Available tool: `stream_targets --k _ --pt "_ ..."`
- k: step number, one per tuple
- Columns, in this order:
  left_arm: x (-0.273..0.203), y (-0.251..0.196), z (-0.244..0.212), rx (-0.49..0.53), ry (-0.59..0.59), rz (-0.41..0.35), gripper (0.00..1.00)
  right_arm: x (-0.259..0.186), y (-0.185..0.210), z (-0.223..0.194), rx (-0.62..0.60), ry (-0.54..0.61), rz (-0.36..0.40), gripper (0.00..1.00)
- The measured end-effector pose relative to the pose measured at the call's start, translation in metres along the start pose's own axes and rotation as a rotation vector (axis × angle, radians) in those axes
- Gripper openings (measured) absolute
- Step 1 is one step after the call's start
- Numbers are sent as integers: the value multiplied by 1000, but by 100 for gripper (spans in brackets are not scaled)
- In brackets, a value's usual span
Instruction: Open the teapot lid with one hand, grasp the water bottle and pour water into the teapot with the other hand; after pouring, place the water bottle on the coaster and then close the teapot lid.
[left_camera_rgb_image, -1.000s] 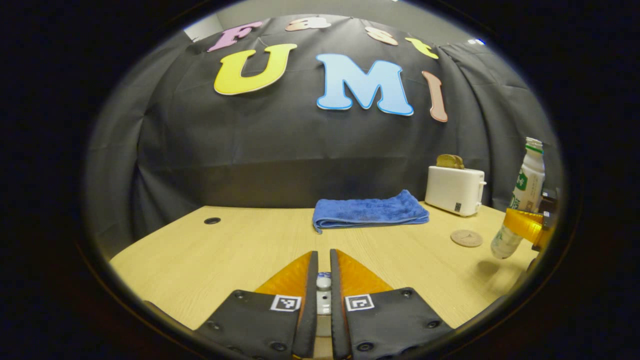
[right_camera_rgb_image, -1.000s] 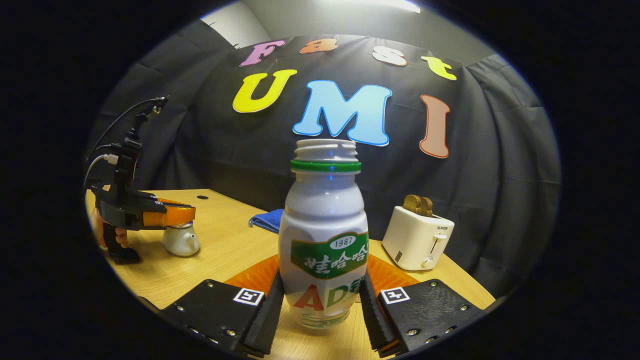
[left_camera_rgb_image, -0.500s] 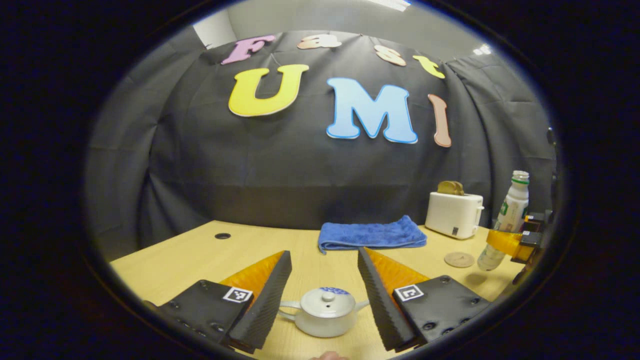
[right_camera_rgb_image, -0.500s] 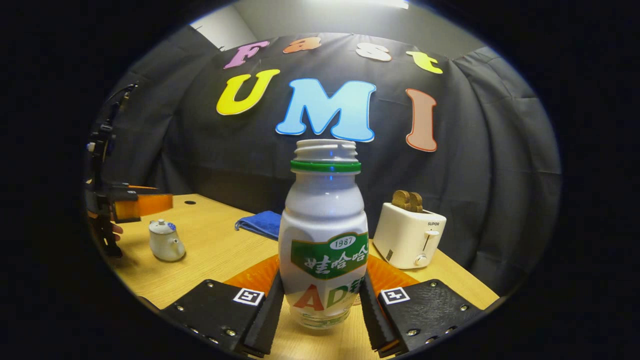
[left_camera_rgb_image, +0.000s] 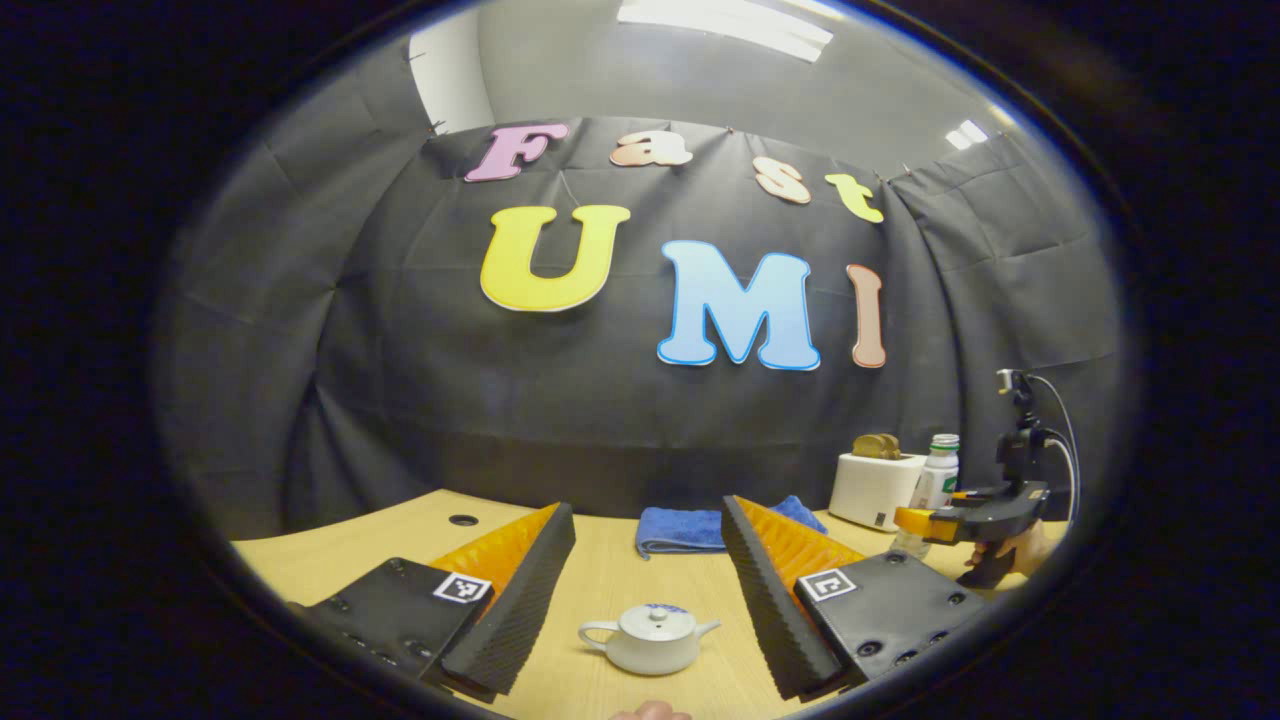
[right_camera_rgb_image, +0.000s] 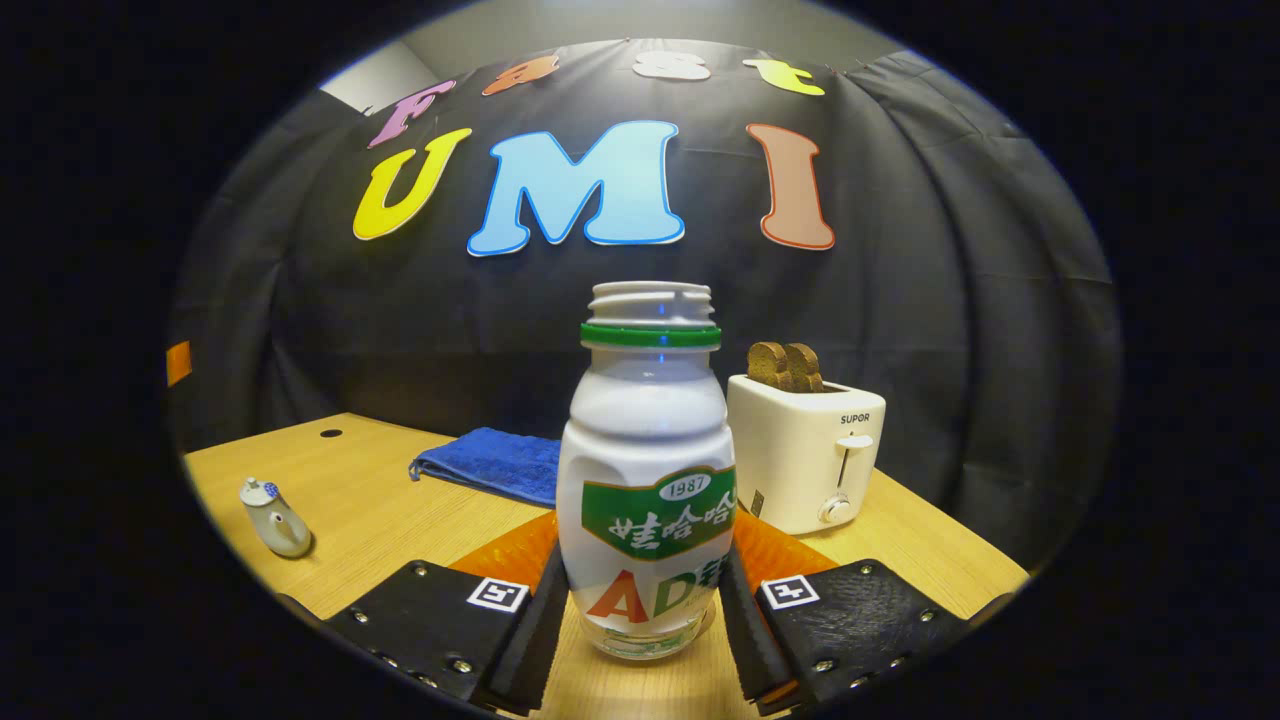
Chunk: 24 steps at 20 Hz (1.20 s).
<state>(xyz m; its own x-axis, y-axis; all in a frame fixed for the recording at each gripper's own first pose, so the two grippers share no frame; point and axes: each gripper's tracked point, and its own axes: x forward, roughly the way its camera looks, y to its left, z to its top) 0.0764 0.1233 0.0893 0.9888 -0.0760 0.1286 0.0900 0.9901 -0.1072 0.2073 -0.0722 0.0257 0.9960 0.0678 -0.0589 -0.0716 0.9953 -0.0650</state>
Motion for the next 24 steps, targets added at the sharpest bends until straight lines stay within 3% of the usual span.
stream_targets --k 2,6,15,24 --pt "-3 11 -4 0 20 18 99 13 -4 -5 -44 5 -26 70" --pt "-3 22 -6 0 32 30 99 34 -9 -23 8 51 -38 70" --pt "1 14 -11 26 40 19 99 41 -9 -27 -3 65 -46 70" --pt "-2 4 -10 45 40 3 99 35 -10 -14 21 30 -52 83"
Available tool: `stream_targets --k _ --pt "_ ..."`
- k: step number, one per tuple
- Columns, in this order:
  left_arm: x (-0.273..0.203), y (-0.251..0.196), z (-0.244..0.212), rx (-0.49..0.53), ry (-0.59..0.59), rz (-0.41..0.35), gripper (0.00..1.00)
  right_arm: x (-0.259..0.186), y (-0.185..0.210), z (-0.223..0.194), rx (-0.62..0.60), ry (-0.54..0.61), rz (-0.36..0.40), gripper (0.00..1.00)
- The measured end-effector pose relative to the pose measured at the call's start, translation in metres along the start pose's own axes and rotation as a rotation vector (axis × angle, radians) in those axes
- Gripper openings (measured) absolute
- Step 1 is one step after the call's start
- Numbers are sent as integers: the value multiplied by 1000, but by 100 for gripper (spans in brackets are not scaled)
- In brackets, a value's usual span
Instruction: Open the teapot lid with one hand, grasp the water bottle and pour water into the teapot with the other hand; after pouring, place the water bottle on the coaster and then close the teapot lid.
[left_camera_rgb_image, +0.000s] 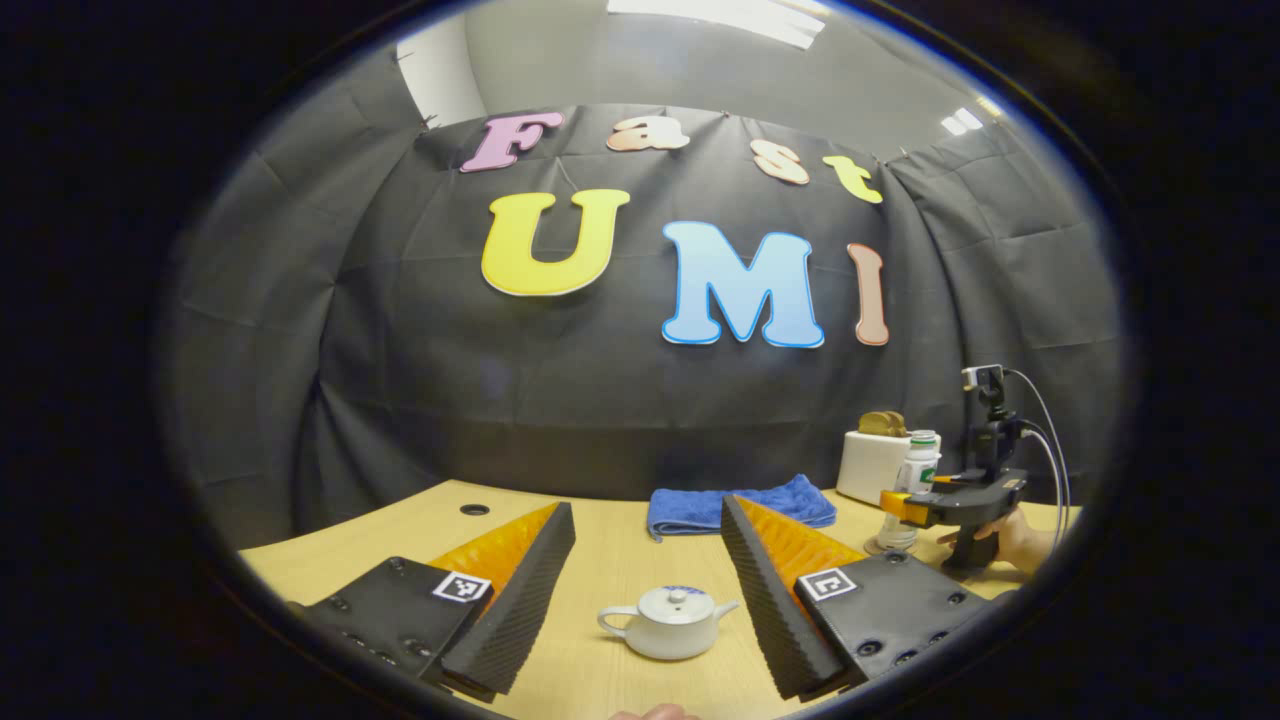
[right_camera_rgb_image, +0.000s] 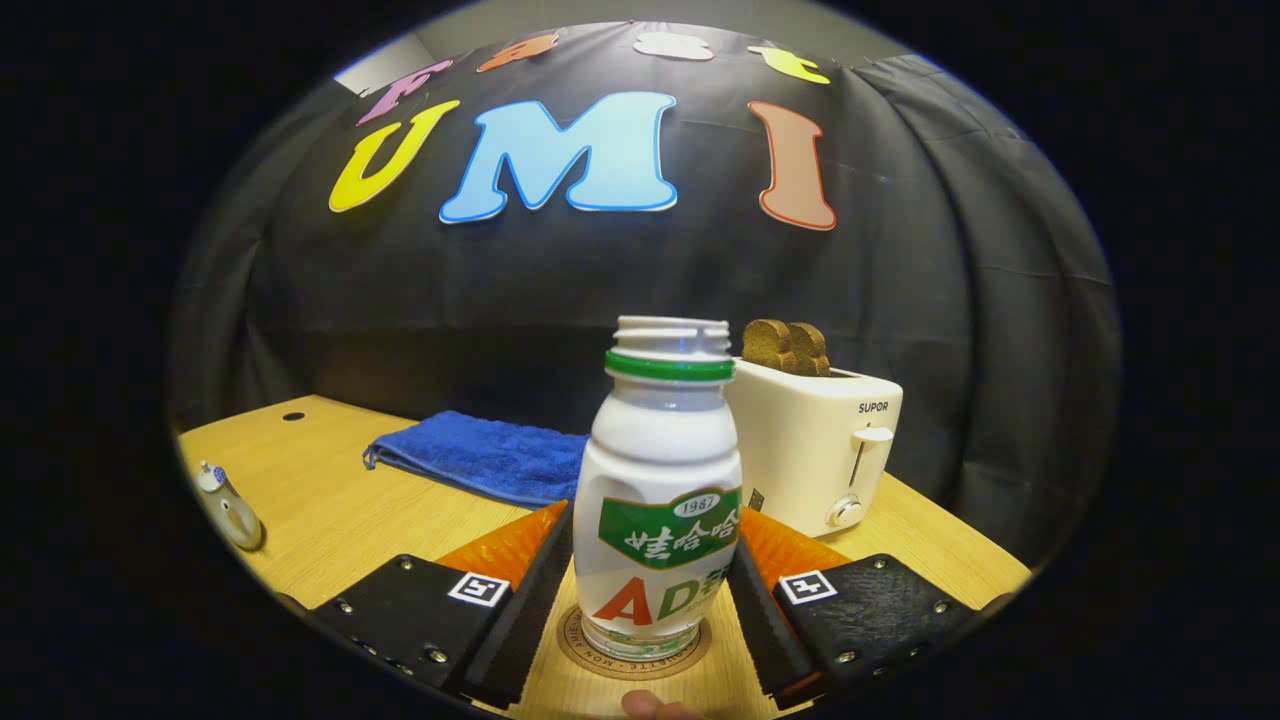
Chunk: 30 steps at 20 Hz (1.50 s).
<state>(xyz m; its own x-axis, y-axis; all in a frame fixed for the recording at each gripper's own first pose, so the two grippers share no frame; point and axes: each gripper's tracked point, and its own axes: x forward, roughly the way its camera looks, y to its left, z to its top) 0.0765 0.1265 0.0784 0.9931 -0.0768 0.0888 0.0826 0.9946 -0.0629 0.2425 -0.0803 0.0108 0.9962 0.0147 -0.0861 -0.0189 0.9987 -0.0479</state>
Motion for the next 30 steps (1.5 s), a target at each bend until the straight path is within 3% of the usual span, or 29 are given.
stream_targets --k 13,22,23,25,27,30 --pt "-16 -25 15 61 -27 -24 99 -46 -3 26 -29 -50 -9 83" --pt "-30 -98 -22 -59 -4 -111 99 -185 33 25 18 -115 -60 84" --pt "-32 -107 -30 -85 8 -113 99 -194 42 17 30 -105 -50 89" --pt "-35 -131 -43 -119 25 -140 99 -209 61 2 36 -83 -18 89" --pt "-41 -135 -59 -110 40 -110 99 -221 62 -8 27 -73 -38 96" --pt "-53 -133 -86 -87 83 -40 99 -231 67 -19 58 -71 -46 96"
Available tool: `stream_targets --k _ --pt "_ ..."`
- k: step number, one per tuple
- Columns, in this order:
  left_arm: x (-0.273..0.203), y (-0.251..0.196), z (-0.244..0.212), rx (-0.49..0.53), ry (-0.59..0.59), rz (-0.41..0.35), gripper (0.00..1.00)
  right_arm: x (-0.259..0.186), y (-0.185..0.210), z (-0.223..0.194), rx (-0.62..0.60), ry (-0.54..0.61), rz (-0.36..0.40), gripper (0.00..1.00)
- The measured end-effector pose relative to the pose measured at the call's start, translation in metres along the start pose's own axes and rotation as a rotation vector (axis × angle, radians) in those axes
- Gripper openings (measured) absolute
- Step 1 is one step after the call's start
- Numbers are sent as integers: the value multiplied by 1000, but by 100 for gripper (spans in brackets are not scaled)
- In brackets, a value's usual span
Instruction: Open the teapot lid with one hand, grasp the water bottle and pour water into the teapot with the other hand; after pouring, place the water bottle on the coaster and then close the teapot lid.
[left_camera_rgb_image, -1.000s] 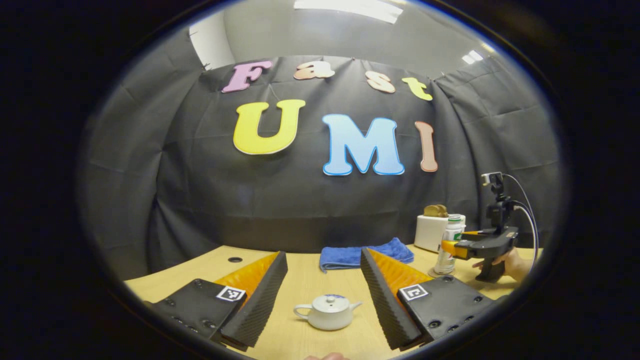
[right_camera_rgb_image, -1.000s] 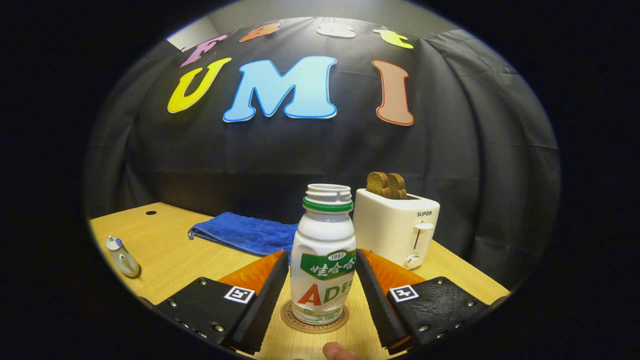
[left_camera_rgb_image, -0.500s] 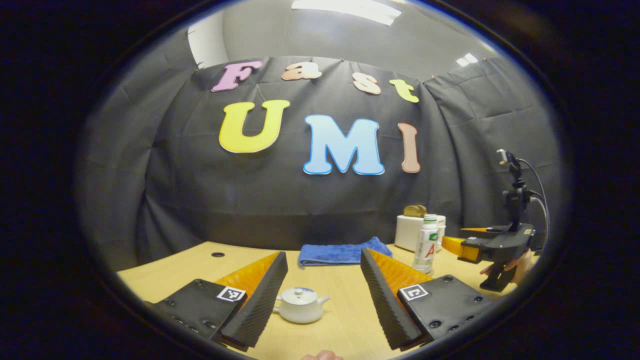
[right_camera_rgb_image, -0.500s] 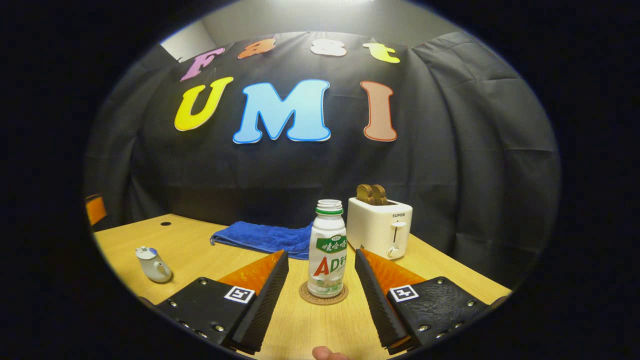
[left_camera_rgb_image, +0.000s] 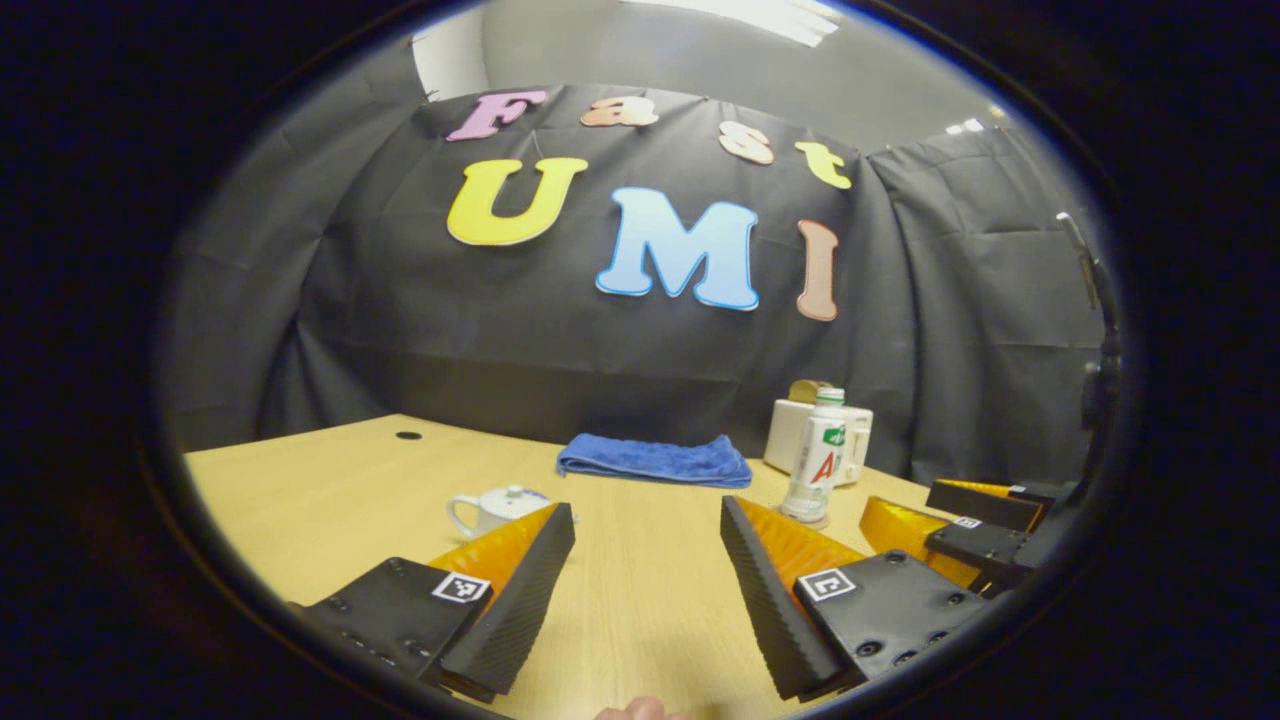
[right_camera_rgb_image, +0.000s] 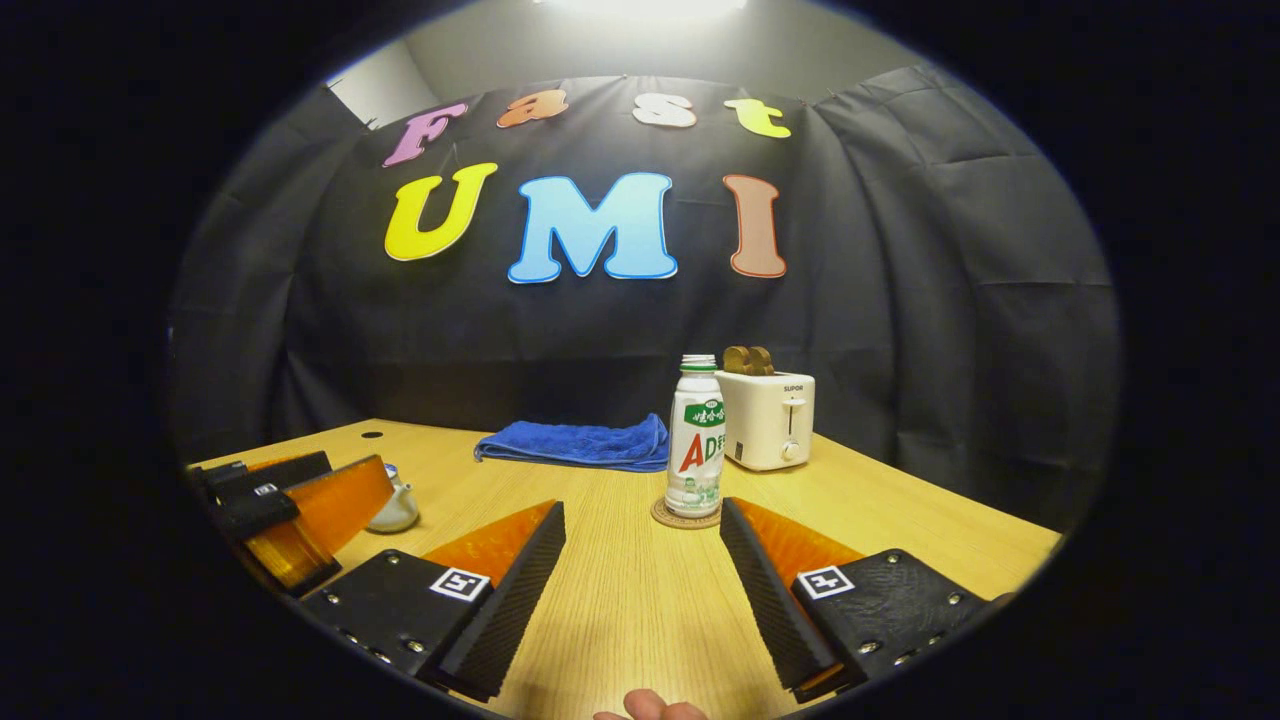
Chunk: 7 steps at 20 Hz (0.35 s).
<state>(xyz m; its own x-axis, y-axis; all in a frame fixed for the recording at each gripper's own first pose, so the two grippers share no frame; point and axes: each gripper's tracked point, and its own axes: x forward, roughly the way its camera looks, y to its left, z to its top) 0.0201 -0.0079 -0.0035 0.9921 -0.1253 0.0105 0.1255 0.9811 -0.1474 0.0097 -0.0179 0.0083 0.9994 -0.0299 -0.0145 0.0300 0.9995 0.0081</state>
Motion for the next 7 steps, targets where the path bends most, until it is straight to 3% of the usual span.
stream_targets --k 4,7 --pt "-7 0 4 62 0 53 99 -5 8 -15 18 6 10 96" --pt "-11 -9 0 171 5 73 99 -10 15 -9 -15 -18 33 96"
